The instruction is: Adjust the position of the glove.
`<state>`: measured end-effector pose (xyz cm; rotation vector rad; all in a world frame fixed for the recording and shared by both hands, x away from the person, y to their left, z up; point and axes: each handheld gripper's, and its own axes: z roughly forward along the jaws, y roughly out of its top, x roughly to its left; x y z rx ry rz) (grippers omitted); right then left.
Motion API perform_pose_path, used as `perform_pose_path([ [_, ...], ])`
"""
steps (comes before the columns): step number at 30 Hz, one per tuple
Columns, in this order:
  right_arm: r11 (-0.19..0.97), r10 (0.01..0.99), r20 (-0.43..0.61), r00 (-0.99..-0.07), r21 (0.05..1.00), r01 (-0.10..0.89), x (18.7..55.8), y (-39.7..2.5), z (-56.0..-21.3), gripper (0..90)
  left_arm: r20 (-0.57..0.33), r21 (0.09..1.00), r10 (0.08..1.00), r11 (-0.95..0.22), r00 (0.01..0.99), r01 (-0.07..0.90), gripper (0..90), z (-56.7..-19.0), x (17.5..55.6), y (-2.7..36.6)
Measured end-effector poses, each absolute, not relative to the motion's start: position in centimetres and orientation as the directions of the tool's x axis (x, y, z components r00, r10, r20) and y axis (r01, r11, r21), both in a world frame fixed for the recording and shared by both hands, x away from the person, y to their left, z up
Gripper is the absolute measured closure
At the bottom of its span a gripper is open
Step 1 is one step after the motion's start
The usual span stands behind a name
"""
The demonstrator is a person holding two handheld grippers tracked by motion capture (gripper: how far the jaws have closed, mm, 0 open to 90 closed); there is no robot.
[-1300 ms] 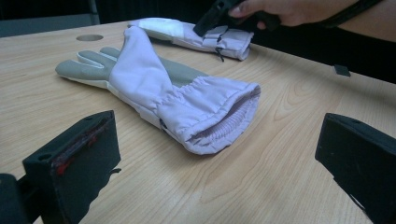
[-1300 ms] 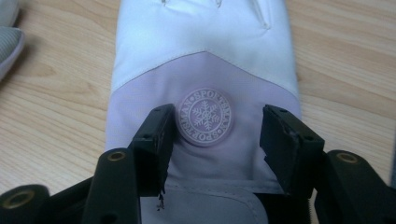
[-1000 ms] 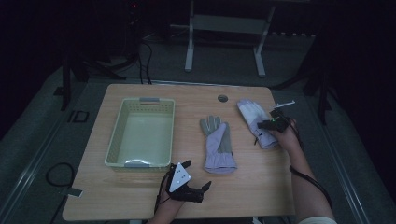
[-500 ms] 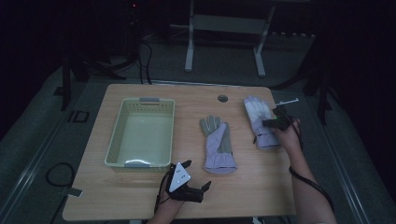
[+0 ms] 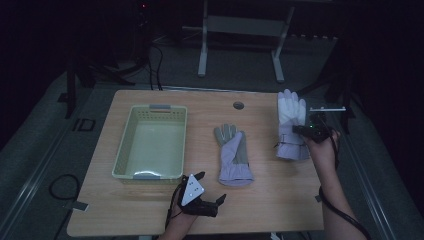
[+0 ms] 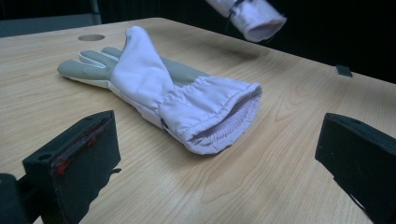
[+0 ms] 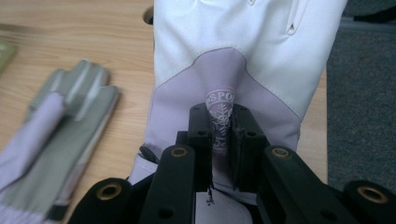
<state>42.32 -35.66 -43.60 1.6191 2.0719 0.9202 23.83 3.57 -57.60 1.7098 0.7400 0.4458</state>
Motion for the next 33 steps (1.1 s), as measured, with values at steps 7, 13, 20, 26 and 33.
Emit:
perform_pose_path([
  [7, 0.121, 0.95, 0.119, -0.288, 0.71, 0.694, 38.6, -35.8, -42.0, 80.3, -0.087, 0.96, 0.679, -0.138, 0.729, 0.243, 0.1, -57.6, 23.9, 3.6],
  [13, 0.078, 0.946, 0.163, -0.279, 0.723, 0.687, 35.6, -35.6, -43.5, 80.2, -0.082, 0.96, 0.68, -0.143, 0.729, 0.241, 0.0, -57.6, 23.8, 3.6],
  [20, 0.051, 0.95, 0.191, -0.247, 0.686, 0.726, 34.6, -35.5, -46.6, 80.0, -0.08, 0.96, 0.679, -0.144, 0.73, 0.239, 0.0, -57.6, 23.8, 3.6],
  [26, 0.048, 0.962, 0.17, -0.212, 0.662, 0.748, 35.4, -35.0, -48.5, 79.7, -0.076, 0.96, 0.679, -0.147, 0.73, 0.237, 0.1, -57.6, 23.8, 3.5],
  [33, 0.041, 0.967, 0.171, -0.19, 0.629, 0.777, 36.8, -34.8, -50.4, 79.2, -0.077, 0.96, 0.679, -0.147, 0.73, 0.238, 0.0, -57.6, 23.8, 3.5],
])
